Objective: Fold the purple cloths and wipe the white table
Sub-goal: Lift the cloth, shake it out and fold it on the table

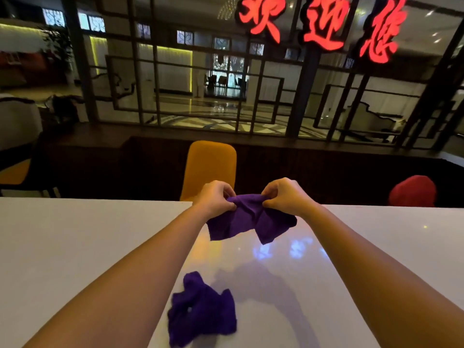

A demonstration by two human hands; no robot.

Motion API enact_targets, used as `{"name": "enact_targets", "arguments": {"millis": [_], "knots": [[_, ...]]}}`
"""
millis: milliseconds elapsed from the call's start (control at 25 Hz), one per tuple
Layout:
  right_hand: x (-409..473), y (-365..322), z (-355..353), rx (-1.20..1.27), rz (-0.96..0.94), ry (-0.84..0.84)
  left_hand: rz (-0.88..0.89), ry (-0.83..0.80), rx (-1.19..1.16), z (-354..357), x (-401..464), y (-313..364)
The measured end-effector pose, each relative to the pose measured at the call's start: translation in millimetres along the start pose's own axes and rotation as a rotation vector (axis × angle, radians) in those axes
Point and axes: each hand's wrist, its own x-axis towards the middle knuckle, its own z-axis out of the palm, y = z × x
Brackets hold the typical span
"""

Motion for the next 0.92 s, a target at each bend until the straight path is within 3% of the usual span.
{"name": "enact_targets", "arguments": {"millis": [200,520,920], "knots": [[-8.3,93.5,26.2,-0.034,0.055,-0.127,-0.134,-0.063,0.002,102.9,5.6,-0.4],[-32.6,174.8,116.6,0.007,0.196,-0.311,-0.29,-0.211,0.003,200.6,-12.4,-65.2],[-42.3,223.3,171.3,0.109,0.282,-0.482,-0.334,-0.333,0.025,249.1,-22.0,-102.0]]}}
